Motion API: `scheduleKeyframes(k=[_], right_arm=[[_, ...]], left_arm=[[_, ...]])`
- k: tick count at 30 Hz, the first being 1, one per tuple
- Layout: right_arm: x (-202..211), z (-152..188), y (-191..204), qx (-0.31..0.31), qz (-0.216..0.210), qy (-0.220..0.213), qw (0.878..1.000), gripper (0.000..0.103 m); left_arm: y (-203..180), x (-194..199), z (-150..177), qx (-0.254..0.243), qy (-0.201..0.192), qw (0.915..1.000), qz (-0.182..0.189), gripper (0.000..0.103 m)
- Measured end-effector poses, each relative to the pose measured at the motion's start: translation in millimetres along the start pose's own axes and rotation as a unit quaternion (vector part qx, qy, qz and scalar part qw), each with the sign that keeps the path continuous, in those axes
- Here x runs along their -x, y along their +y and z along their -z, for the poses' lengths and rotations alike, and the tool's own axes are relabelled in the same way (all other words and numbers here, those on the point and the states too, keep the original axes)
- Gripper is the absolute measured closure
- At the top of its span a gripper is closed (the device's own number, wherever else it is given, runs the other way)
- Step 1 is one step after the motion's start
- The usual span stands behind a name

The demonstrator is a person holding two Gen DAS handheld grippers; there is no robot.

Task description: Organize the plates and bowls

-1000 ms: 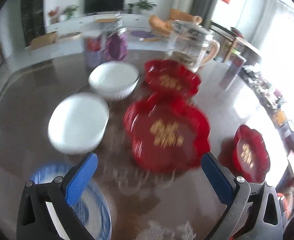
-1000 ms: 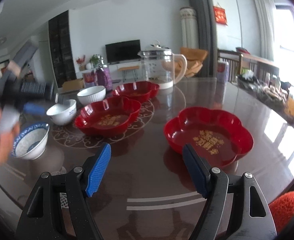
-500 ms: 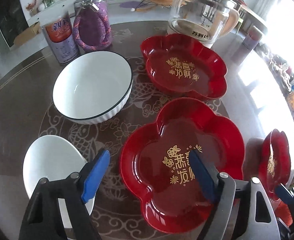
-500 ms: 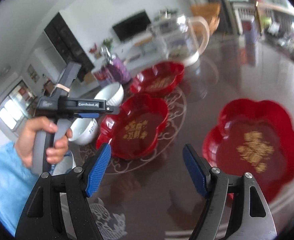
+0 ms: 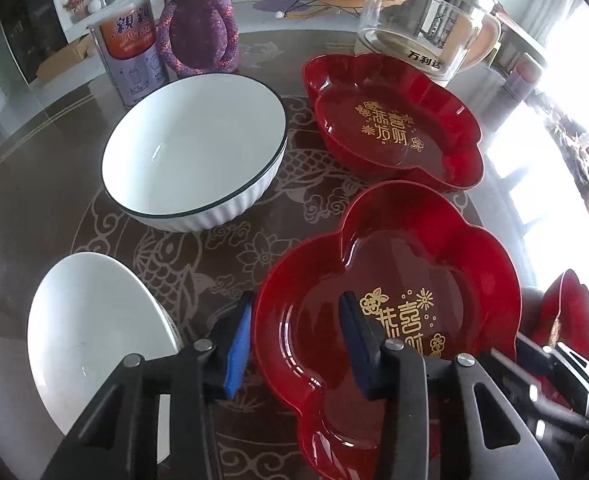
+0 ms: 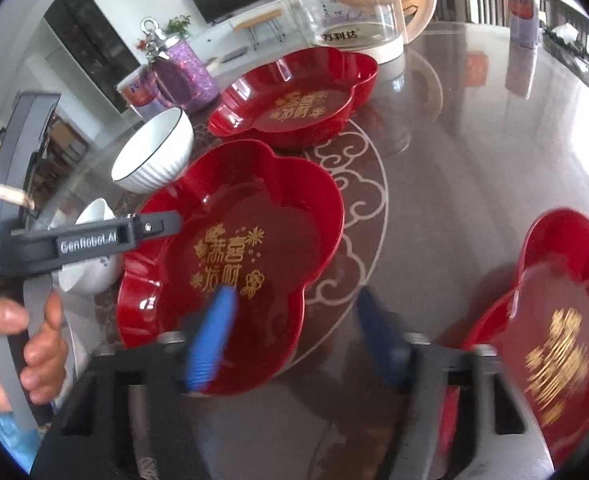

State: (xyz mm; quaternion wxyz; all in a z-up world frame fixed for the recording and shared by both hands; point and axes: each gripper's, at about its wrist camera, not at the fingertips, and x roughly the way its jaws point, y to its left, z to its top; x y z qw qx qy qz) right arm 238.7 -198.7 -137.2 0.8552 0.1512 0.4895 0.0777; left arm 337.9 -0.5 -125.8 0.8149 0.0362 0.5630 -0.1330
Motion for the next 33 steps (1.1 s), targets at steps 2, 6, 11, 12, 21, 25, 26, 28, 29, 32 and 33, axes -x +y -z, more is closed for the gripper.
scheduleKeyframes(k=[2,6,11,12,21,25,26,28,29,32,33], right_arm=[[-2,-4,1,0.008,0.012,0.001,1.000,0.077],[-7,-11,1,0.022,0.019,0.003,1.000,0.076],[-8,-18,4,0.047,0.021,0.019,0.998,0.088],[-2,-19,2,0.042,0.013,0.010,0.999,0.089],[97,-17,-23,0.021,-0.033,-0.043,0.998,0.089],[136,-3,-55,0.009,-0.018,-0.057,0.998,0.089],[146,3,-68,0.003,-0.007,-0.061,0.998,0.089],[157,11,-89,-0.011,0.011,-0.063,0.998,0.089],[160,15,-99,-0.019,0.019,-0.064,0.998,0.089],[164,22,-126,-0.036,0.046,-0.067,0.996,0.088],[166,24,-132,-0.037,0.052,-0.068,0.996,0.088]], left_arm=[[0,0,1,0.002,0.001,1.0000,0.005,0.062],[-1,2,3,0.005,-0.001,1.0000,0.007,0.062],[0,15,9,0.021,-0.011,0.9997,-0.002,0.063],[0,22,10,0.025,-0.017,0.9995,0.006,0.063],[-53,110,24,-0.003,-0.089,0.9950,0.045,0.063],[-101,123,39,-0.032,-0.094,0.9915,0.085,0.063],[-118,122,47,-0.043,-0.092,0.9907,0.091,0.063],[-142,115,55,-0.061,-0.087,0.9901,0.092,0.063],[-157,108,63,-0.070,-0.080,0.9900,0.092,0.063],[-185,88,82,-0.086,-0.060,0.9901,0.094,0.061],[-191,85,84,-0.087,-0.056,0.9902,0.094,0.061]])
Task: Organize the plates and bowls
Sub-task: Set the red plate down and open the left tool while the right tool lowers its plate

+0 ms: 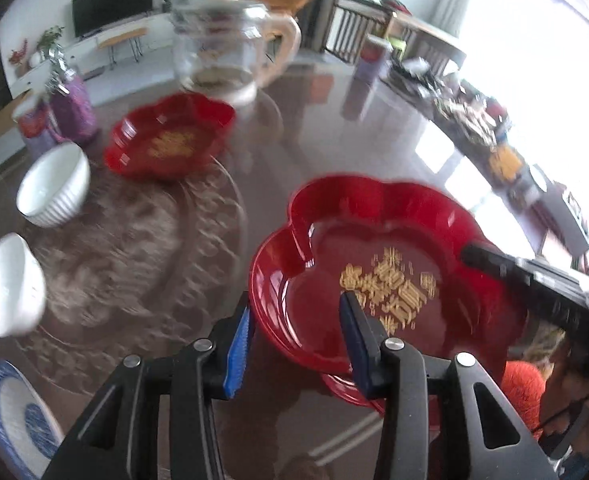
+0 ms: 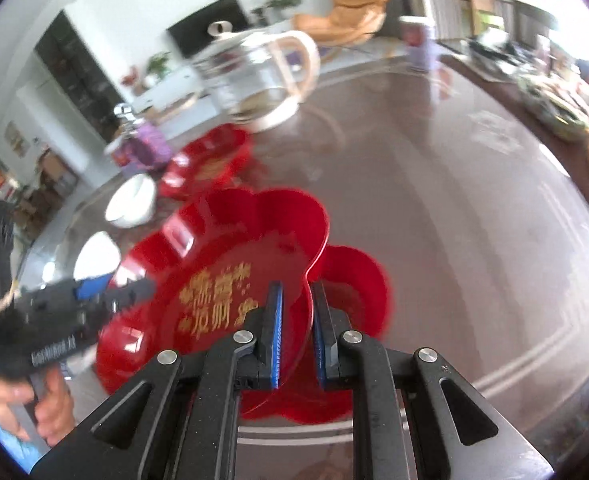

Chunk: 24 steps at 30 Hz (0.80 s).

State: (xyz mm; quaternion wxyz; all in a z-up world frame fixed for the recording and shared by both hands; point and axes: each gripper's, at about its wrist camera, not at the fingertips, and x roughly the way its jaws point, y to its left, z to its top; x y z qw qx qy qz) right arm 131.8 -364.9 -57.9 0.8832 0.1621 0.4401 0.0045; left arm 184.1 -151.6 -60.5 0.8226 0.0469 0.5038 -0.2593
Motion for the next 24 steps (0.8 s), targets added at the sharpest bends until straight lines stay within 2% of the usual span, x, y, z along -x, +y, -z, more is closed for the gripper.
scheduleKeyframes(k=[6,9,10,12,13,14,16,19,24], right_arm=[[-22,19,-12,0.027,0.019,-0.004,0.999,0.088],[-24,30,-9,0.039,0.028,-0.028,0.998,0.086],[-25,31,-7,0.042,0.033,-0.039,0.998,0.083],[-24,34,-6,0.040,0.043,-0.060,0.996,0.065],[-22,35,-6,0.036,0.041,-0.070,0.996,0.043],[-17,37,-7,0.032,0.037,-0.087,0.995,0.036],[-2,44,-9,0.020,0.025,-0.133,0.991,0.036],[13,56,-13,0.005,0.023,-0.179,0.984,0.035],[20,67,-17,-0.009,0.036,-0.192,0.981,0.035]], left_arm=[[-14,-16,15,-0.019,-0.009,0.9991,-0.037,0.061],[-9,-24,9,-0.007,-0.008,0.9990,-0.042,0.062],[-9,-28,8,-0.008,-0.002,0.9991,-0.043,0.062],[-13,-26,10,-0.028,0.002,0.9987,-0.043,0.060],[-14,-20,10,-0.035,-0.011,0.9979,-0.054,0.057],[-12,-11,11,-0.033,-0.028,0.9966,-0.071,0.051],[-2,4,12,-0.013,-0.051,0.9959,-0.073,0.016],[11,26,19,0.006,-0.092,0.9926,-0.080,0.012],[24,31,39,0.010,-0.101,0.9876,-0.120,0.012]])
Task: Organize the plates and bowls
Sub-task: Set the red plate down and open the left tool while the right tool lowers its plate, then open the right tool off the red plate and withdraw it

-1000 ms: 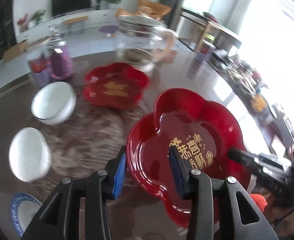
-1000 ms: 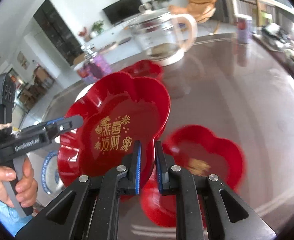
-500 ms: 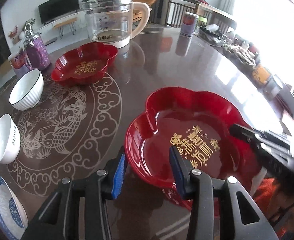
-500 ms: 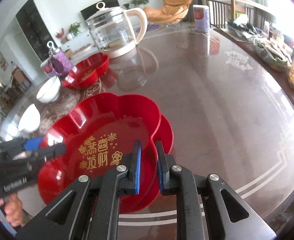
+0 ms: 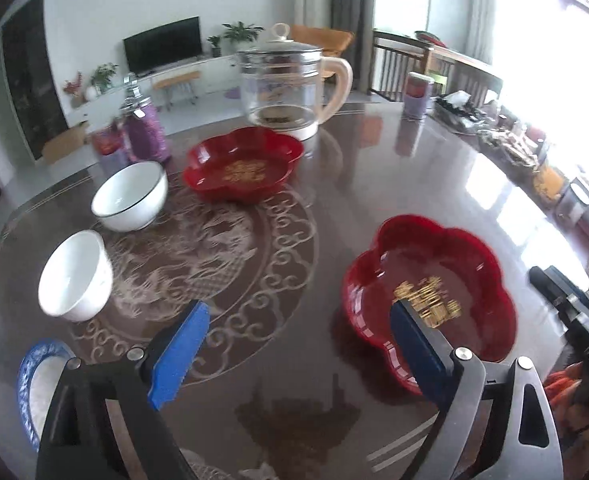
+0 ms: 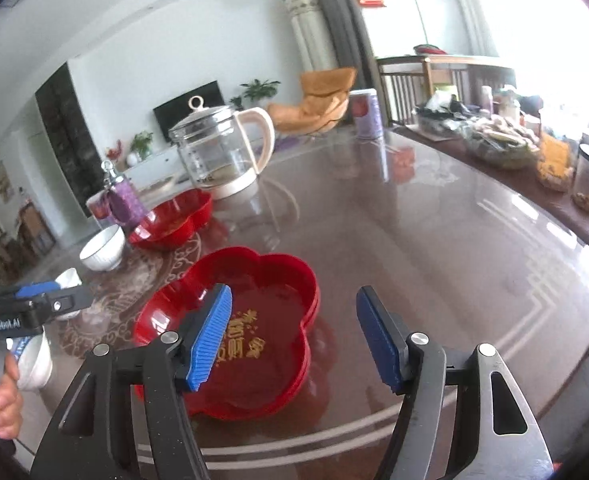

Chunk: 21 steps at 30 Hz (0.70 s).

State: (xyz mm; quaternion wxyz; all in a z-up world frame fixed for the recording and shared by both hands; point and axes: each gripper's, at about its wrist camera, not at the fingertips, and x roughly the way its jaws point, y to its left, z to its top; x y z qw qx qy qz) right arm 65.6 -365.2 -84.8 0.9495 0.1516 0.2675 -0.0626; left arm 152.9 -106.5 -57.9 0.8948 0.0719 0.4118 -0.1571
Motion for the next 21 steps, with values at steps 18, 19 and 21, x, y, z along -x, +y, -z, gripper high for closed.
scheduleKeyframes(k=[18,19,21], right_arm=[[-1,6,-4,-0.011,0.030,-0.004,0.999,0.034],[-1,6,-5,-0.012,0.031,-0.005,0.999,0.034],[0,5,-7,-0.016,0.031,-0.006,0.999,0.034]], left_arm=[[15,-14,19,0.002,0.003,0.9976,-0.069,0.012],[15,-16,20,0.002,0.005,0.9974,-0.071,0.012],[16,-22,23,0.003,0.015,0.9972,-0.074,0.012]])
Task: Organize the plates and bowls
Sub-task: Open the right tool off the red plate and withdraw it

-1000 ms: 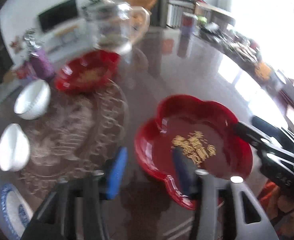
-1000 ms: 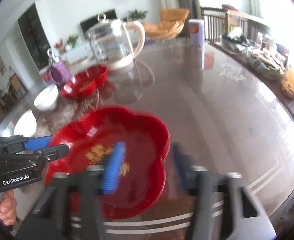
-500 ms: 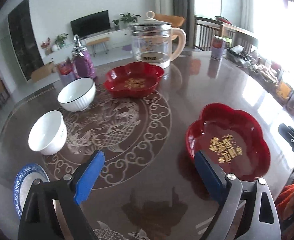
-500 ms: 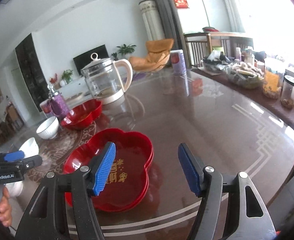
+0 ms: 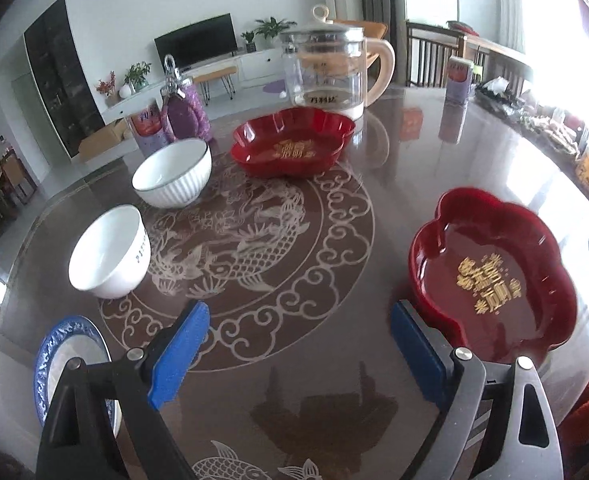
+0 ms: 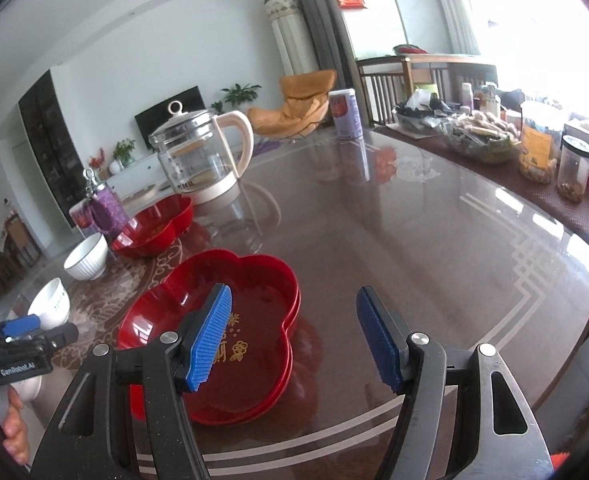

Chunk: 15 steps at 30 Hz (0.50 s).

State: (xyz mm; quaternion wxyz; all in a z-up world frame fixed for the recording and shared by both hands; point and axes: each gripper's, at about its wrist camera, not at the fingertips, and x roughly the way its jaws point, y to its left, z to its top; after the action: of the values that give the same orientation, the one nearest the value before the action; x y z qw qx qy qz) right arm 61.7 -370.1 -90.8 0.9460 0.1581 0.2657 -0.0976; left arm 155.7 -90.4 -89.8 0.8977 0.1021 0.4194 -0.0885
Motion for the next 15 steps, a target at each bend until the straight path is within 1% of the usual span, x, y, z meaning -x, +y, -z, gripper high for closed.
scheduleKeyframes(k=[3,7,10,15], right_arm=[[0,0,-3,-0.007,0.001,-0.001,1.000,0.034],[-4,1,-6,-0.017,0.004,0.010,1.000,0.033],[-5,1,-8,-0.024,0.005,0.013,1.000,0.033],[-9,0,-11,-0.030,0.027,0.023,0.999,0.033]], left_arm=[[5,-16,8,0.013,0.028,0.9995,0.010,0.012],[14,-35,24,0.033,0.059,0.9976,0.018,0.012],[17,-45,32,0.042,0.073,0.9963,0.018,0.012],[21,-54,37,0.065,0.086,0.9940,0.022,0.012]])
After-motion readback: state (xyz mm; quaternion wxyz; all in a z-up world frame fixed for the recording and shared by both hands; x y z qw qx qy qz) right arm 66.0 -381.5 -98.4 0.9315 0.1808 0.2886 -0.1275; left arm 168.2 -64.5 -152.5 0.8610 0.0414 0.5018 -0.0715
